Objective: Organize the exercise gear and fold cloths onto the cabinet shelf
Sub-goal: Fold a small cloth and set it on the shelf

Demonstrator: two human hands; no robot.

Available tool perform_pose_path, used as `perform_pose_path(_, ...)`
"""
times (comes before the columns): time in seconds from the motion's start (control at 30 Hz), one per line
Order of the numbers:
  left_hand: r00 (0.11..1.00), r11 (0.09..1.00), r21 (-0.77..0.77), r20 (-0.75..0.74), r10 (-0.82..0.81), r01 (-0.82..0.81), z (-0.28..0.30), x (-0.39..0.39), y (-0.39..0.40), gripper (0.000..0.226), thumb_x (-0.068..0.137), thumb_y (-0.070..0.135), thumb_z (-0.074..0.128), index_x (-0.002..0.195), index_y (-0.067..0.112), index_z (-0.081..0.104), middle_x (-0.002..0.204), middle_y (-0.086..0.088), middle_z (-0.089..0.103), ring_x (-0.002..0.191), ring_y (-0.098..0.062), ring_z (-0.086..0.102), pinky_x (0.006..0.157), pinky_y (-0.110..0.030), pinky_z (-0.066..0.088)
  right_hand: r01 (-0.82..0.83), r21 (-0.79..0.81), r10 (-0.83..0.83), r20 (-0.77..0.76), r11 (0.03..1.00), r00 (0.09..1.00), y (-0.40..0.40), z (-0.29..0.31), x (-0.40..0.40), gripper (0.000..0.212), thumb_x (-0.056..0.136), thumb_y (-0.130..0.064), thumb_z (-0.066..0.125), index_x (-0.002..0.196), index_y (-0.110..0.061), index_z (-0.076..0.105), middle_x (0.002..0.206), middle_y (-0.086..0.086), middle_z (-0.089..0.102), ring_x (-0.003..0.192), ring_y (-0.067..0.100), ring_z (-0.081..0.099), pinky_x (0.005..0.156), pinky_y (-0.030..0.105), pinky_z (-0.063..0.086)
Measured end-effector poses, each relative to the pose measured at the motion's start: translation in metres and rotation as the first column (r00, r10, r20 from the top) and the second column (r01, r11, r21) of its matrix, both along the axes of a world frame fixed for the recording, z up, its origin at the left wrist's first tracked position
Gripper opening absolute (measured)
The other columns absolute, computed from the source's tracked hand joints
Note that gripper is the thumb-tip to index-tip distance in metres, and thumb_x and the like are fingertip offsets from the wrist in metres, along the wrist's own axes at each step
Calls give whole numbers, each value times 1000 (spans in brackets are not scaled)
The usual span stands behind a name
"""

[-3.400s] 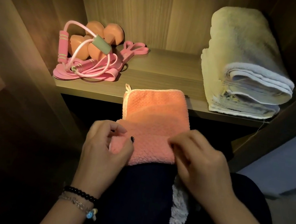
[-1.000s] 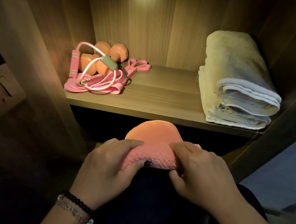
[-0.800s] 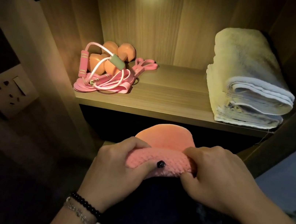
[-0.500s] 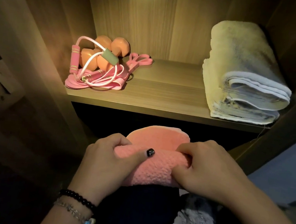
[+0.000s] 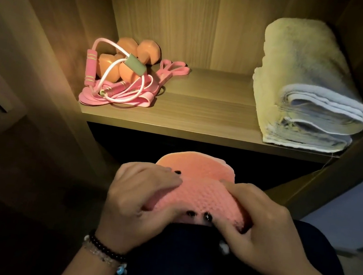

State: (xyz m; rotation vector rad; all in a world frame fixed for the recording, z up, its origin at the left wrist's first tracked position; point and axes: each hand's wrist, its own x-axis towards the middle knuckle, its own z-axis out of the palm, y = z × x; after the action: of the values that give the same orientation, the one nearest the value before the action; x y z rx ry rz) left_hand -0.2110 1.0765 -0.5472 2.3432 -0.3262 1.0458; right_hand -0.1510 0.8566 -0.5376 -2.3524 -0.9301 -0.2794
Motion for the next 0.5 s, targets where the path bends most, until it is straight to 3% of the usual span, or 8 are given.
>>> perform_pose_path(0.1,960,997,65,-280,-20,40,4,1,3,63,74,59,71,120,17,65,117,7,63,110,-14,57,89,-42,48,6,124,20,-201,992,979,0,6,19,59,74,-69,62,108,-22,71,95,-14,67,85,-1,62,70,11,46)
perform_pose_path(0.17,929,999,42,-370,-7,24,10,3,2,63,73,57,67,123,18,64,114,7,64,103,-15,58,84,-42,50,87,238,-4,-329,967,944,5,7,27,57,62,-73,66,97,-29,74,88,-21,68,85,-6,61,69,6,43)
perform_pose_path(0.27,921,996,85,-387,56,-25,28,5,3,53,71,57,63,110,22,72,88,9,69,79,-14,61,72,-42,51,185,375,-4,-435,908,900,9,6,31,37,59,-68,70,82,-39,73,83,-23,71,80,-5,63,64,6,43)
perform_pose_path(0.33,908,988,150,-408,96,-37,40,3,4,49,70,64,58,97,27,76,72,11,67,66,-11,60,69,-39,50,197,417,-1,-425,887,905,8,6,29,35,65,-66,71,82,-35,74,83,-18,71,78,-1,64,62,9,45)
perform_pose_path(0.5,718,998,45,-693,70,-54,61,-2,-3,68,61,89,44,80,31,75,67,17,67,68,-1,61,63,-33,52,238,426,17,-515,873,857,6,0,23,26,69,-52,74,70,-26,72,74,-11,70,69,-1,61,60,10,42)
